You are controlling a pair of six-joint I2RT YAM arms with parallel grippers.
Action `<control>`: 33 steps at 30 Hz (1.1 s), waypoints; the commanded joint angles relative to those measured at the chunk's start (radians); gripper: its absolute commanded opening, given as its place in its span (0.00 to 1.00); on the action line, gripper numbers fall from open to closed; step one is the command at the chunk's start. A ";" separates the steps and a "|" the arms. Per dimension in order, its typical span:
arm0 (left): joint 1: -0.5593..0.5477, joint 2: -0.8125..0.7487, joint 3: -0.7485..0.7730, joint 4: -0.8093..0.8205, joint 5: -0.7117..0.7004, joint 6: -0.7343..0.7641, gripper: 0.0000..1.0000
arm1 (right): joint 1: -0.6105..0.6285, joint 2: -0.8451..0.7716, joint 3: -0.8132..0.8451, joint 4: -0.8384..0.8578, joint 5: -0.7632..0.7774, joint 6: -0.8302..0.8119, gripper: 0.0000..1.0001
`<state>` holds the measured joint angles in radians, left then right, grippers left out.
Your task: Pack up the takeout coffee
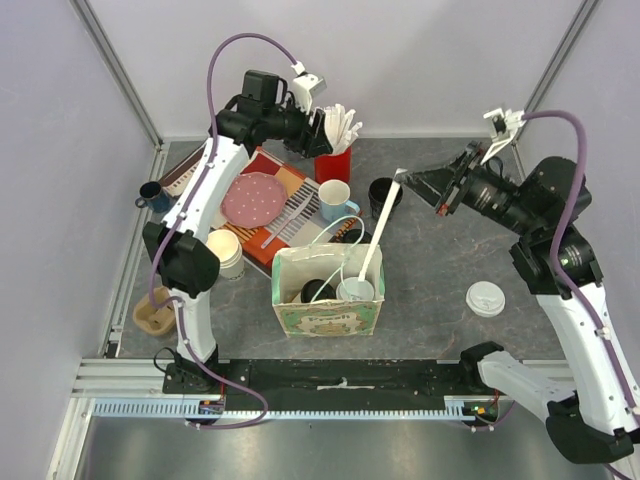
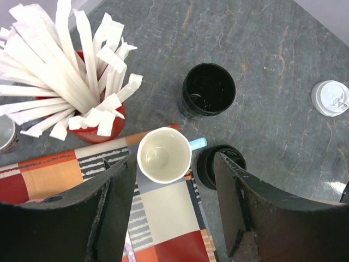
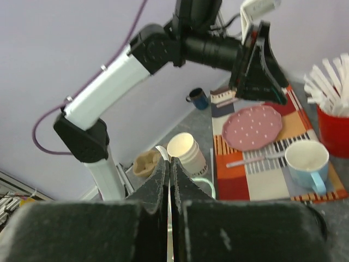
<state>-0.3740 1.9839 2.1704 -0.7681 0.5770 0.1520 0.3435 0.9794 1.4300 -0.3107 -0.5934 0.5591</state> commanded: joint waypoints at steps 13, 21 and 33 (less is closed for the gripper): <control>-0.063 0.107 0.115 0.075 -0.098 0.138 0.66 | 0.071 -0.082 -0.224 -0.040 0.055 -0.070 0.55; -0.072 0.177 0.155 0.102 -0.158 0.126 0.67 | 0.071 -0.058 -0.131 -0.093 0.138 -0.111 0.77; -0.091 0.282 0.190 0.214 -0.233 0.198 0.58 | 0.069 -0.039 -0.097 -0.139 0.139 -0.130 0.76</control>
<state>-0.4507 2.2410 2.3032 -0.6479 0.3702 0.2916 0.4107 0.9421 1.2858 -0.4316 -0.4679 0.4526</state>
